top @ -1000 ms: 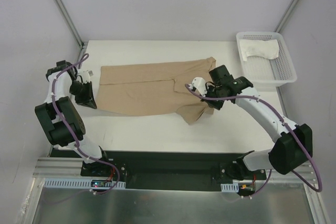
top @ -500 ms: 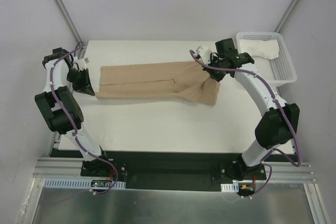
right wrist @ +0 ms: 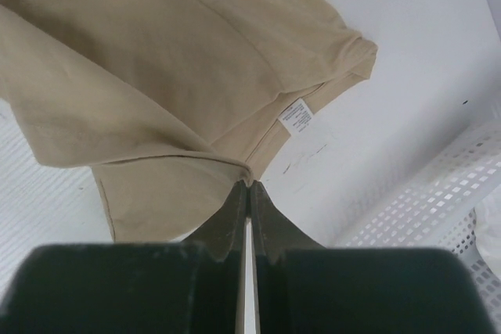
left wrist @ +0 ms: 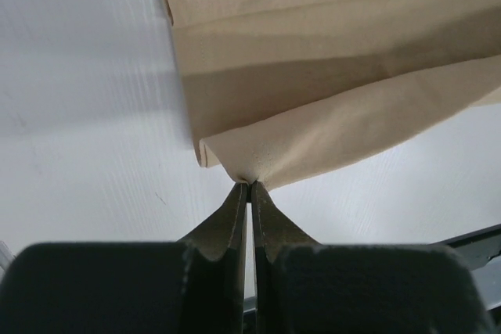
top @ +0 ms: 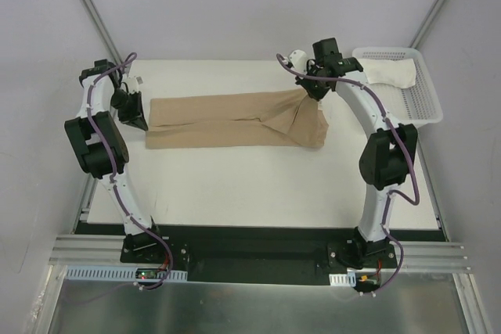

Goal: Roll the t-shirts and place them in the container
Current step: Fold the T-shirt at the center of the board.

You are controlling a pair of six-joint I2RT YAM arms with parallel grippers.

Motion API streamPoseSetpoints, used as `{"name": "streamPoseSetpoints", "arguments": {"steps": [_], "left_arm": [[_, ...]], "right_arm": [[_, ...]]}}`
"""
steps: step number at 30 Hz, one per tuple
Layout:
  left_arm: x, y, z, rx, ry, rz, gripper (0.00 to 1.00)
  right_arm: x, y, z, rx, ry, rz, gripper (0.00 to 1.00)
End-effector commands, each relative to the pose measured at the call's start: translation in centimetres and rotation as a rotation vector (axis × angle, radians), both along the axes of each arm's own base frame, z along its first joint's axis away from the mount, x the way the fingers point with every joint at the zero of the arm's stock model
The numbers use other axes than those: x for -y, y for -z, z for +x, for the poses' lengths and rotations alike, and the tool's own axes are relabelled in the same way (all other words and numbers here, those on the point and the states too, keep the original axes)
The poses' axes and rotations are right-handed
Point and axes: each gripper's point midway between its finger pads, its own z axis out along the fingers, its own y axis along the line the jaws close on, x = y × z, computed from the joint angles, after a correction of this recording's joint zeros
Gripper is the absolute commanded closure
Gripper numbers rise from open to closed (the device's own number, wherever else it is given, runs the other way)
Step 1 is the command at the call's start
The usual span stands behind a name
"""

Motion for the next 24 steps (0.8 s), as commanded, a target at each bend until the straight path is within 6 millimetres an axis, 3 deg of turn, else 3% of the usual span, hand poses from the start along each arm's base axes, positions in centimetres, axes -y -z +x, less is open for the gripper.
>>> {"name": "streamPoseSetpoints", "arguments": {"steps": [1,12,24], "left_arm": [[-0.9,-0.5,0.7,-0.006,-0.015,0.045,1.0],[-2.1,0.0,2.2,0.002,-0.016,0.098,1.0],[-1.7,1.0,4.2,0.011,0.02,0.131,1.0]], "right_arm": [[0.4,-0.7,2.2,0.034,0.01,-0.027,0.99],[-0.1,-0.3,6.7,0.097,-0.031,-0.07,0.99],[-0.3,2.2,7.6,0.076,-0.041,-0.083,0.99]]}}
